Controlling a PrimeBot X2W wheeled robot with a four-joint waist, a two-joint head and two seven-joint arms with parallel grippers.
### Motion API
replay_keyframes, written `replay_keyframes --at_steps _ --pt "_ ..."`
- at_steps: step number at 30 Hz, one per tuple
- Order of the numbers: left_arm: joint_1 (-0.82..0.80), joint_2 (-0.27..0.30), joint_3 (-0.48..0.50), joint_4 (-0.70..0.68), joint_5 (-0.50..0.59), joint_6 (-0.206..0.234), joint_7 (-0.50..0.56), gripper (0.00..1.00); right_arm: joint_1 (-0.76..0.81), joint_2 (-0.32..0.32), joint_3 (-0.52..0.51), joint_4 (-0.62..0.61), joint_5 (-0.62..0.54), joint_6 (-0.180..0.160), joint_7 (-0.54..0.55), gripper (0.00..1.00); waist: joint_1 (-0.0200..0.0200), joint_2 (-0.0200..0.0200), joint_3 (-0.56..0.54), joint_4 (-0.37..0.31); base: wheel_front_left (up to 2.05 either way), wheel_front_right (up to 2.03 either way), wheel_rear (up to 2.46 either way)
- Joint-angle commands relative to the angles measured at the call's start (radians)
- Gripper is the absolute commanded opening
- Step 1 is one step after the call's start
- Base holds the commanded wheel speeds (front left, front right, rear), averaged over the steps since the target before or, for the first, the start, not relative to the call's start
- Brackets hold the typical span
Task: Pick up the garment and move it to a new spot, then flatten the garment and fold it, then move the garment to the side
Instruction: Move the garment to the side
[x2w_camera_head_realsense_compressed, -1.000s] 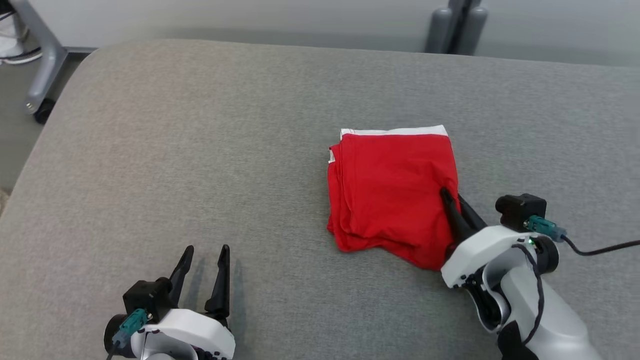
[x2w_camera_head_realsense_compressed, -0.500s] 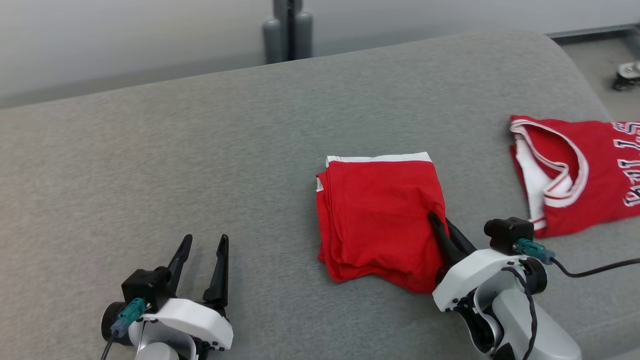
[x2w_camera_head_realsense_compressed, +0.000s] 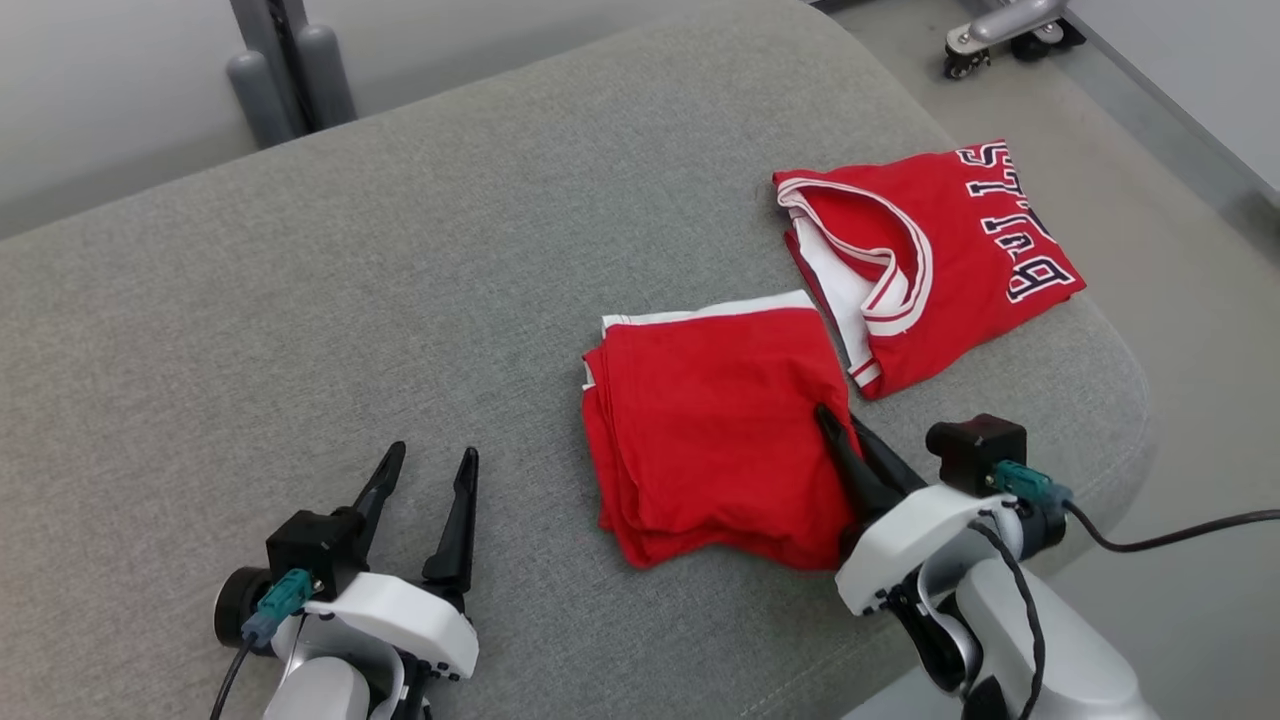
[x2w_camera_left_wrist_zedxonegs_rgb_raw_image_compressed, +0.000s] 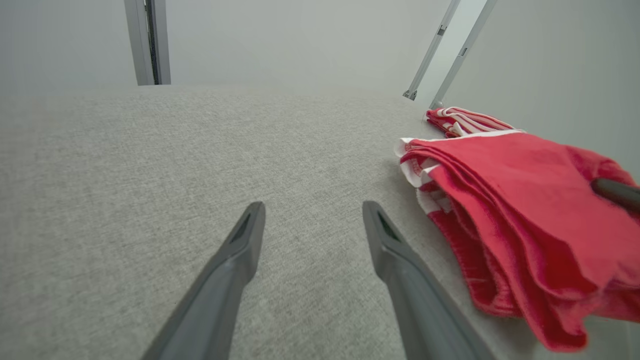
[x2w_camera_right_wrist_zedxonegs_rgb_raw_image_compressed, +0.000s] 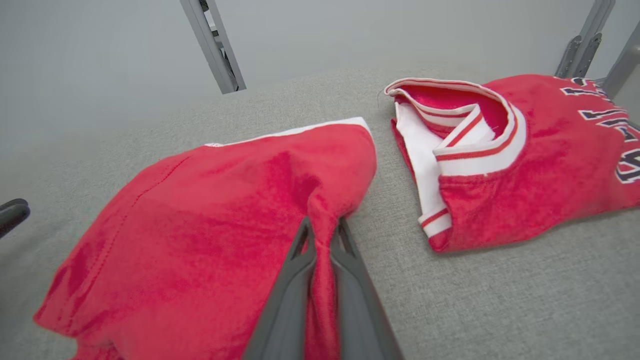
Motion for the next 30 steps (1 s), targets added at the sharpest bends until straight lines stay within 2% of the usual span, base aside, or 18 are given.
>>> replay_keyframes --at_steps 1,5,9,14,23,24,25,26,30 --pt "-0.022 0.007 0.002 0.001 0.008 -0.005 -0.001 1.00 -0.031 -0.002 0.003 -0.006 -0.023 0.000 -0.004 0.00 0.0000 -0.0001 0.031 -0.021 0.00 0.00 0.00" --pt "-0.041 0.007 -0.002 0.006 0.028 -0.010 -0.001 1.00 -0.089 -0.005 -0.022 0.003 -0.096 0.000 -0.004 0.00 0.0000 -0.0001 0.059 -0.009 0.00 0.00 0.00" --pt "-0.049 0.009 0.001 0.017 0.041 -0.017 0.000 1.00 -0.173 -0.044 -0.064 0.025 -0.157 0.000 -0.004 0.00 0.0000 -0.0001 0.079 0.024 0.00 0.00 0.00" --pt "-0.060 0.010 0.004 0.024 0.045 -0.019 0.000 1.00 -0.275 -0.130 -0.139 0.102 -0.218 0.000 -0.004 0.00 0.0000 -0.0001 0.099 0.085 0.00 0.00 0.00" --pt "-0.075 0.011 0.006 0.023 0.067 -0.024 0.001 1.00 -0.390 -0.296 -0.295 0.325 -0.364 0.000 -0.004 0.00 0.0000 -0.0001 0.129 0.185 0.00 0.00 0.00" --pt "-0.074 0.011 0.004 0.024 0.067 -0.025 0.001 1.00 -0.398 -0.316 -0.315 0.347 -0.388 0.000 -0.004 0.09 0.0000 -0.0001 0.132 0.192 0.00 0.00 0.00" --pt "-0.074 0.011 0.005 0.025 0.067 -0.025 0.001 1.00 -0.408 -0.335 -0.343 0.361 -0.409 0.000 -0.004 0.47 0.0000 -0.0001 0.135 0.199 0.00 0.00 0.00" --pt "-0.075 0.011 0.004 0.028 0.069 -0.026 0.001 1.00 -0.412 -0.350 -0.374 0.380 -0.432 0.000 -0.004 1.00 0.0000 -0.0001 0.137 0.206 0.00 0.00 0.00" --pt "-0.074 0.012 0.004 0.029 0.065 -0.026 0.001 1.00 -0.406 -0.373 -0.530 0.389 -0.512 0.000 -0.004 1.00 0.0000 -0.0001 0.135 0.223 0.00 0.00 0.00"
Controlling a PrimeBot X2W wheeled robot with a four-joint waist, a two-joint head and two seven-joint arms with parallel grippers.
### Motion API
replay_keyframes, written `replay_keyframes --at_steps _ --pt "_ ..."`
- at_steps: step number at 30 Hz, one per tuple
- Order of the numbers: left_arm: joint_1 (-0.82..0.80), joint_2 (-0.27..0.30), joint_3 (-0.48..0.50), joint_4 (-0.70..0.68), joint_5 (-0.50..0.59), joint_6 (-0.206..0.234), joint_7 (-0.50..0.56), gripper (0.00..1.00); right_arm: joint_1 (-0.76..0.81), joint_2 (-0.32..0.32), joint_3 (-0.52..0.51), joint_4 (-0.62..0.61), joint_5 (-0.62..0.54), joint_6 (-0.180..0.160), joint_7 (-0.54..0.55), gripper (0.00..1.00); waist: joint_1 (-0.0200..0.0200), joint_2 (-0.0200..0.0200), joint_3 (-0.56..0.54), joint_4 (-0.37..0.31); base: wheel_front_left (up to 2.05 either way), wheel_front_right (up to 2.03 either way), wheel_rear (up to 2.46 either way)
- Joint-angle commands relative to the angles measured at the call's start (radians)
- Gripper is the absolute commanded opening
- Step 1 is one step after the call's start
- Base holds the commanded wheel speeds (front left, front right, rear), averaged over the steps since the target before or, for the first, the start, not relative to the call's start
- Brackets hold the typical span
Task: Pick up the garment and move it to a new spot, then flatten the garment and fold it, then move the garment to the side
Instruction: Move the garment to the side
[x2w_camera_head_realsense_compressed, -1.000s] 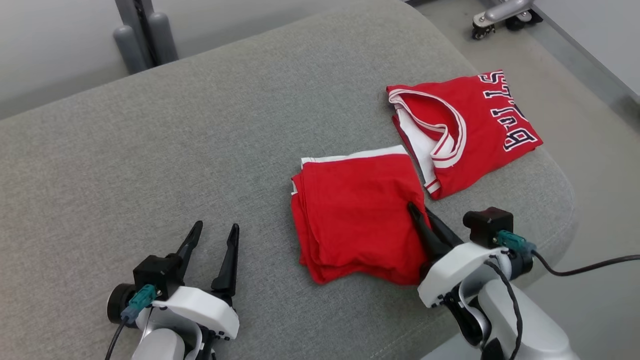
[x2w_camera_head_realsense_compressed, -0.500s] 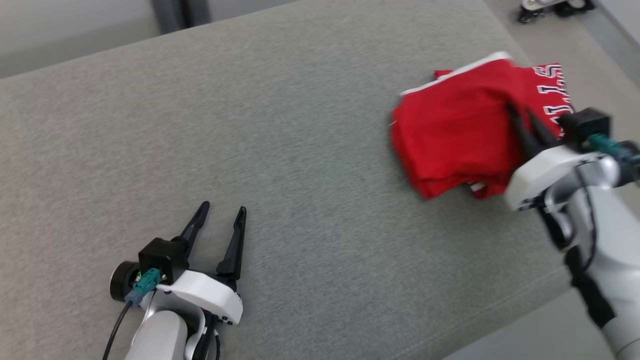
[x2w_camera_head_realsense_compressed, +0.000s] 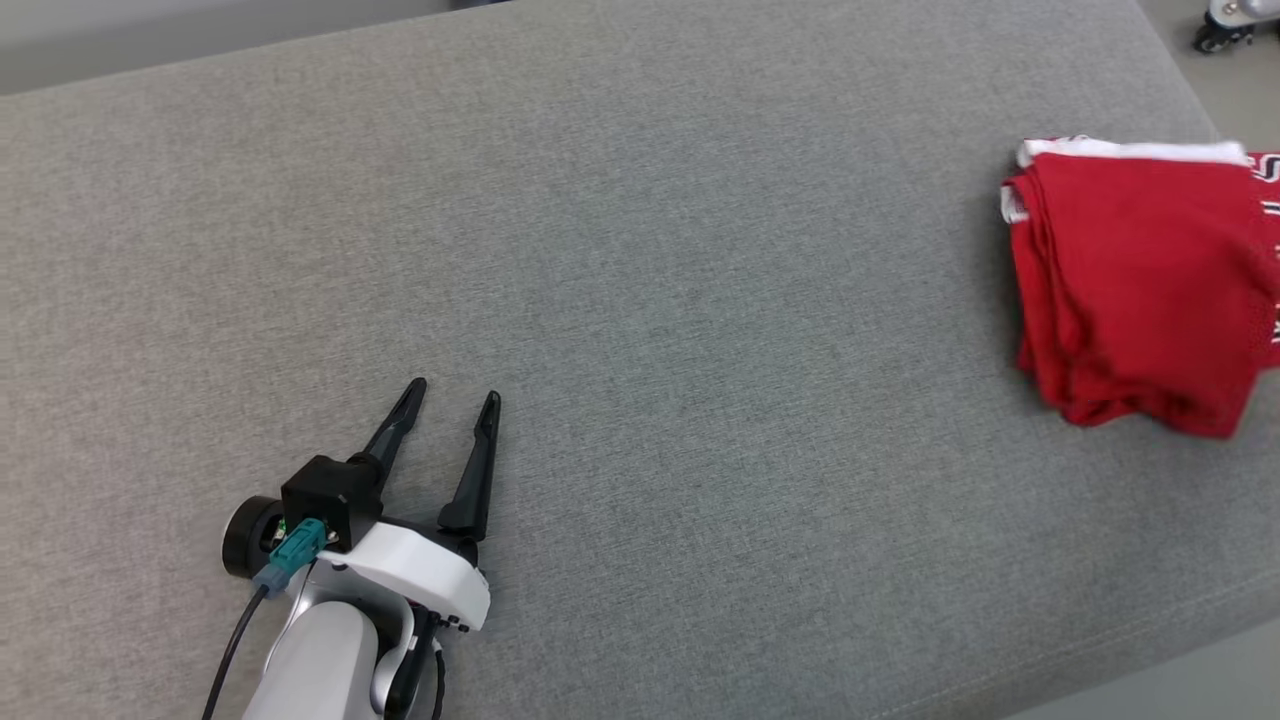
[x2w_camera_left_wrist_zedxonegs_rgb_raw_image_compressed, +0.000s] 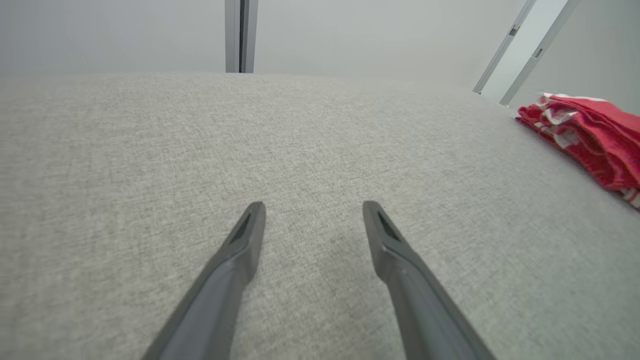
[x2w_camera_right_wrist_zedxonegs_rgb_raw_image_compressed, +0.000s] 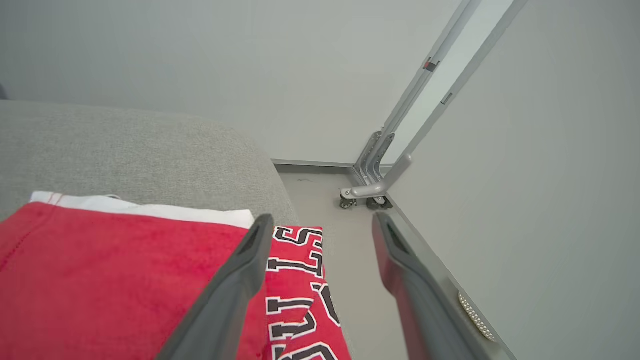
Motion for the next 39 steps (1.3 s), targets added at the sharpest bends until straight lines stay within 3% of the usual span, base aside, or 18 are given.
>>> replay_keyframes --at_steps 1,3,4,8,13,18,26,39 --pt "0.018 0.018 0.010 0.027 -0.005 0.002 0.004 1.00 0.014 0.004 -0.074 -0.025 -0.027 0.000 -0.004 1.00 0.0000 -0.0001 -0.003 0.009 0.00 0.00 0.00" --pt "0.022 0.018 0.013 0.023 -0.007 0.007 0.004 1.00 0.041 0.029 -0.149 -0.080 -0.068 0.000 -0.004 1.00 0.0000 -0.0001 -0.010 0.016 0.00 0.00 0.00" --pt "0.028 0.016 0.023 0.018 -0.013 0.017 0.004 1.00 0.067 0.080 -0.195 -0.134 -0.099 0.000 -0.004 1.00 0.0000 -0.0001 -0.023 0.021 0.00 0.00 0.00" --pt "0.033 0.013 0.045 0.003 -0.022 0.030 0.003 1.00 0.125 0.175 -0.232 -0.244 -0.126 0.000 -0.004 1.00 0.0000 -0.0001 -0.050 0.034 0.00 0.00 0.00" --pt "0.046 0.013 0.067 -0.009 -0.028 0.038 0.002 1.00 0.191 0.272 -0.194 -0.341 -0.103 0.000 -0.004 1.00 0.0000 -0.0001 -0.075 0.052 0.00 0.00 0.00" --pt "0.056 0.012 0.089 -0.021 -0.044 0.048 0.002 1.00 0.275 0.340 -0.089 -0.452 -0.029 0.000 -0.004 1.00 0.0000 -0.0001 -0.097 0.091 0.00 0.00 0.00" --pt "0.087 0.012 0.094 -0.025 -0.063 0.068 0.002 1.00 0.393 0.367 0.074 -0.533 0.060 0.000 -0.004 1.00 0.0000 -0.0001 -0.139 0.158 0.00 0.00 0.00" --pt "0.153 0.013 0.111 -0.030 -0.075 0.102 0.002 1.00 0.542 0.367 0.128 -0.563 0.184 0.000 -0.004 1.00 0.0000 -0.0001 -0.225 0.233 0.00 0.00 0.00"
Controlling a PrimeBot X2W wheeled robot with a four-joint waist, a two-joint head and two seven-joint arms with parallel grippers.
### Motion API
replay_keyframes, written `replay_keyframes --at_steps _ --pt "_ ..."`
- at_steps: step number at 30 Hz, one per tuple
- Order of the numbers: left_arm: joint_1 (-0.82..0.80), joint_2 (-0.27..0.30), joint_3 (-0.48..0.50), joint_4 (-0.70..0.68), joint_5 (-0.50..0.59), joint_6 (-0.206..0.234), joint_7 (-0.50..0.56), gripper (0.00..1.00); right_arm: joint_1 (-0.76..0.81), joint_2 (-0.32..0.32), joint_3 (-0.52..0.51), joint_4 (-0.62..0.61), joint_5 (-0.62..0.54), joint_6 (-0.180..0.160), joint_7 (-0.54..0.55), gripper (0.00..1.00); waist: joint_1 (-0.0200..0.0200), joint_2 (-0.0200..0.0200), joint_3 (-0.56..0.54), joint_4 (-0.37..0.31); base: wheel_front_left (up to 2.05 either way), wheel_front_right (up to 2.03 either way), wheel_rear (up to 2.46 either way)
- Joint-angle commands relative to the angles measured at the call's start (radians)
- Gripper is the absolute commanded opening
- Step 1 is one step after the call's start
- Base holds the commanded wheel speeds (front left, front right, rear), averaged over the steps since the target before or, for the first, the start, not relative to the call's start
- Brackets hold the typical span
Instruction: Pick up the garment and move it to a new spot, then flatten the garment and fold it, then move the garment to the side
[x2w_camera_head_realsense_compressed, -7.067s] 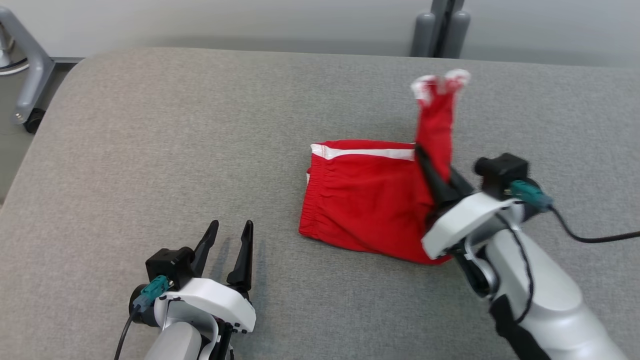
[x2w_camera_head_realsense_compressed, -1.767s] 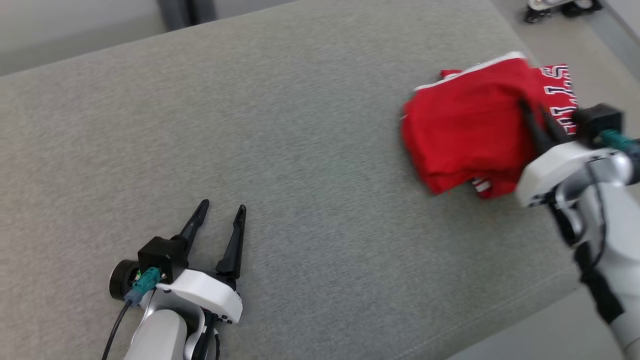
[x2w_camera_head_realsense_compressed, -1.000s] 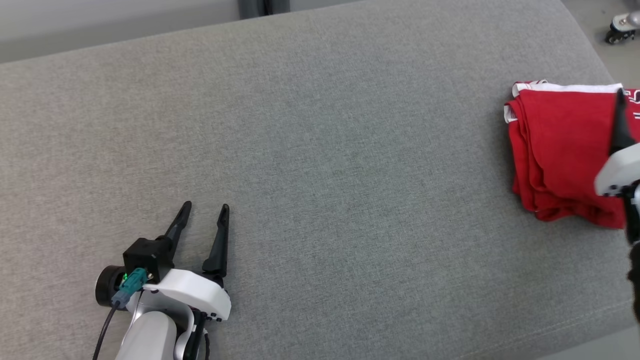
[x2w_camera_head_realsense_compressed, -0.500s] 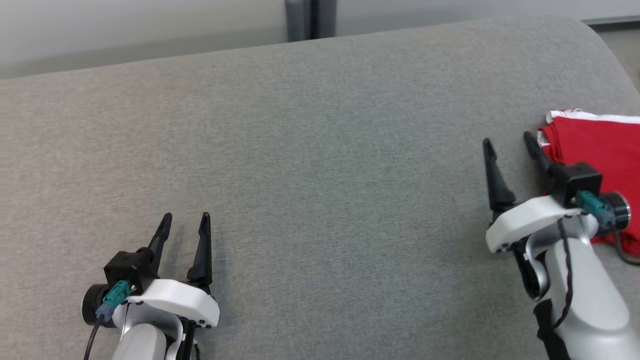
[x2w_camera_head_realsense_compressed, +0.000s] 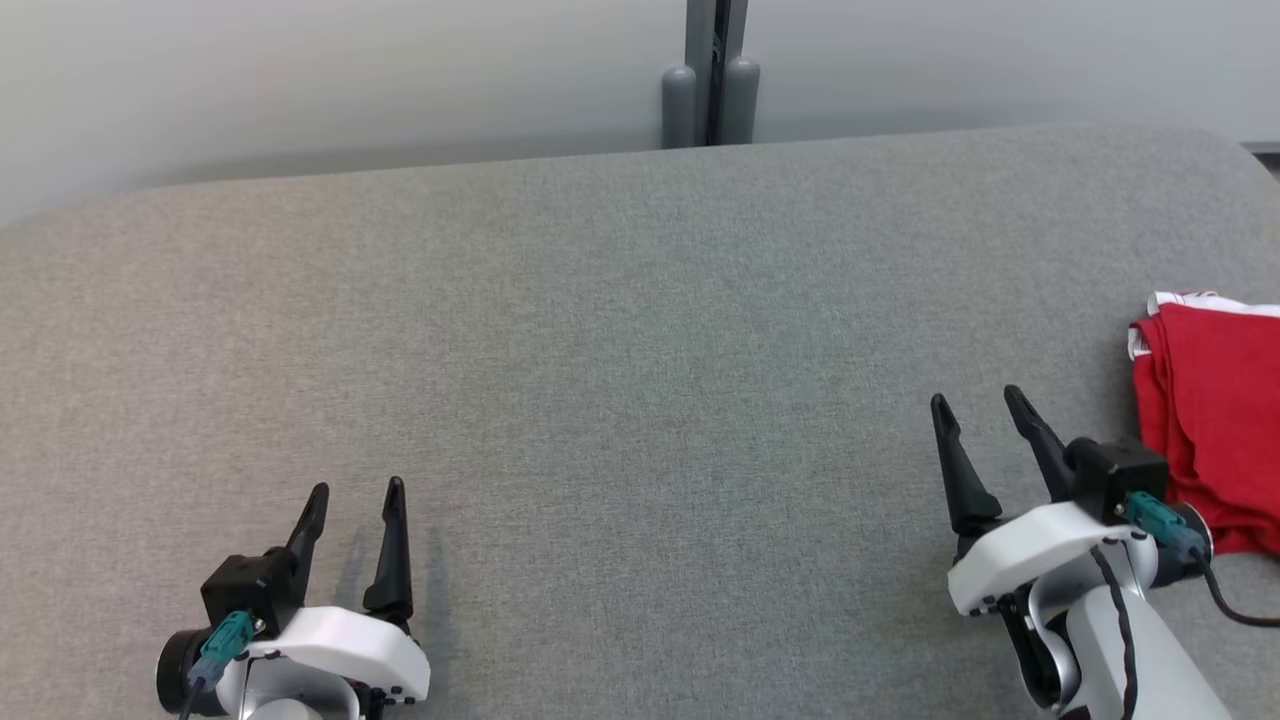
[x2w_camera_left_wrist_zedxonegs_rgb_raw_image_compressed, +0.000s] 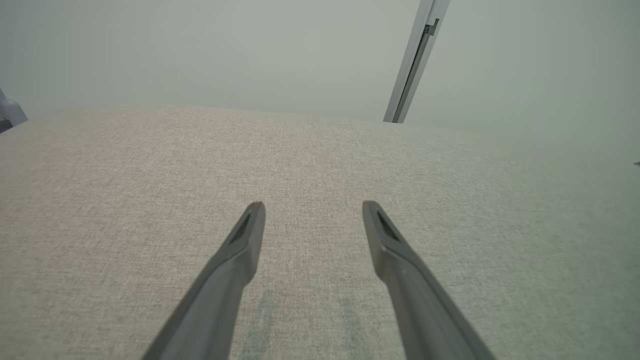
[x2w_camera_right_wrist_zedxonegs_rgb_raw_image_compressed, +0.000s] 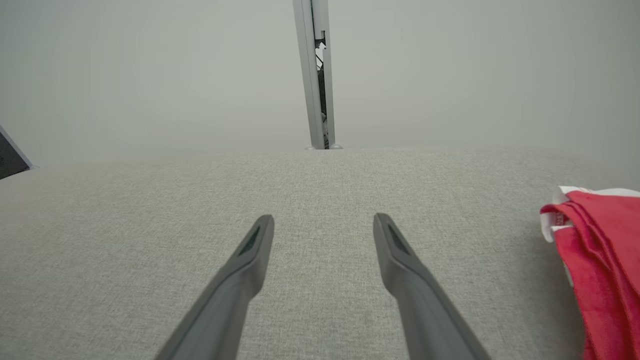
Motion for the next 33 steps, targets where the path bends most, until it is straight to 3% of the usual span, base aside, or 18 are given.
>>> replay_keyframes --at_steps 1,17,33 --pt "0.009 0.005 0.006 -0.004 0.002 0.007 0.000 1.00 0.019 -0.006 -0.004 -0.004 0.005 0.000 -0.004 1.00 0.0000 0.0000 -0.015 0.009 0.00 0.00 0.00" --pt "0.071 0.005 0.039 -0.033 0.012 0.057 0.000 1.00 0.113 -0.006 0.019 -0.013 0.011 0.000 -0.004 1.00 0.0000 0.0000 -0.080 0.008 0.00 0.00 0.00" --pt "0.069 0.005 0.045 -0.036 -0.014 0.038 0.000 1.00 0.107 -0.006 -0.002 -0.024 0.010 0.000 -0.003 1.00 0.0000 0.0000 -0.060 0.014 0.00 0.00 0.00"
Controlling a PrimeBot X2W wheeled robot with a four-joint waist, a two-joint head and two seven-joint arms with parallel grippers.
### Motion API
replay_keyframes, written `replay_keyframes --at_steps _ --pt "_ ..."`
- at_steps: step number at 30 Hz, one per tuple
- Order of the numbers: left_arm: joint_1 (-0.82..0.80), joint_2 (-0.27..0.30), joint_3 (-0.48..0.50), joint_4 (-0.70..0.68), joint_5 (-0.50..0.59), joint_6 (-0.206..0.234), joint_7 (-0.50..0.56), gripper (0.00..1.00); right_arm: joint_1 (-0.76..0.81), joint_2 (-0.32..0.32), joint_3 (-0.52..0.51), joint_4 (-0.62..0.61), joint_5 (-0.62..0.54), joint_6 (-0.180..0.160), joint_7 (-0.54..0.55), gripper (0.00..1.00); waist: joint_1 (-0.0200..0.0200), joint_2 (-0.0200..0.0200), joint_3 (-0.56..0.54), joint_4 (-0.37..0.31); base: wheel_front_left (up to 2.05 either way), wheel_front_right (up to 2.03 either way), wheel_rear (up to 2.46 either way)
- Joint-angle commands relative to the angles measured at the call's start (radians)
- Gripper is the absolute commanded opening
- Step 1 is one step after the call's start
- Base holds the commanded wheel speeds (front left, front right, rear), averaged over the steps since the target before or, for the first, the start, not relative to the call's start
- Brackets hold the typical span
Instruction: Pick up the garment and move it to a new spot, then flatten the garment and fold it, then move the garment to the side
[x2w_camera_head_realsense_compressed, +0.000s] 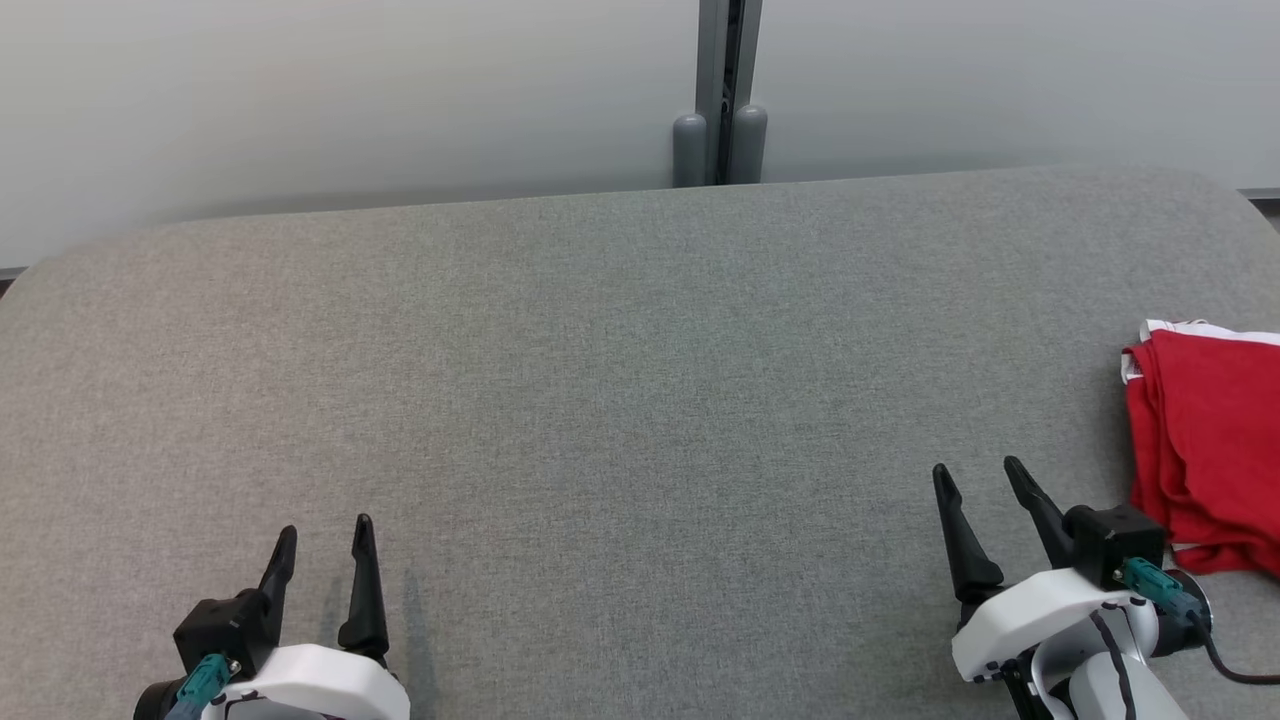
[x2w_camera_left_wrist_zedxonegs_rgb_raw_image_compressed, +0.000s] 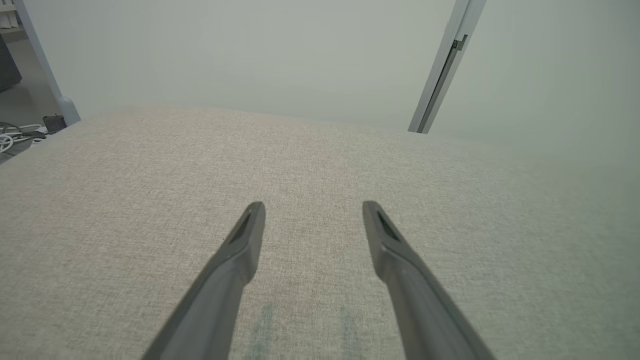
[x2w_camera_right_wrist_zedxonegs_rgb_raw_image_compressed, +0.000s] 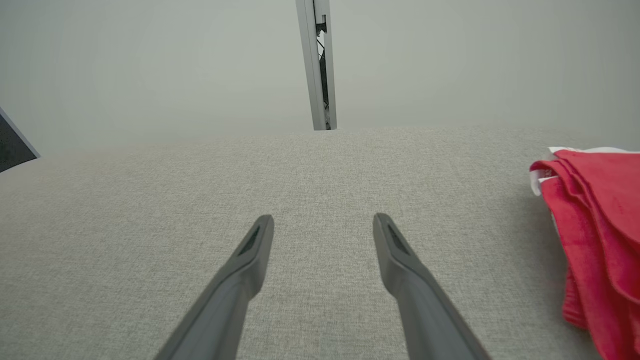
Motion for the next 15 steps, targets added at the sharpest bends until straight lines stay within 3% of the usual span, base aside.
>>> replay_keyframes --at_steps 1,15 --pt "-0.010 0.005 0.005 0.001 -0.002 -0.005 0.000 1.00 -0.010 -0.006 -0.004 0.001 -0.004 0.000 -0.004 1.00 0.0000 0.0000 0.006 0.001 0.00 0.00 0.00" --pt "-0.001 0.000 0.005 0.002 0.000 -0.010 0.000 1.00 -0.008 0.000 0.008 0.004 -0.010 0.000 0.000 1.00 0.0000 0.0000 0.018 0.003 0.00 0.00 0.00"
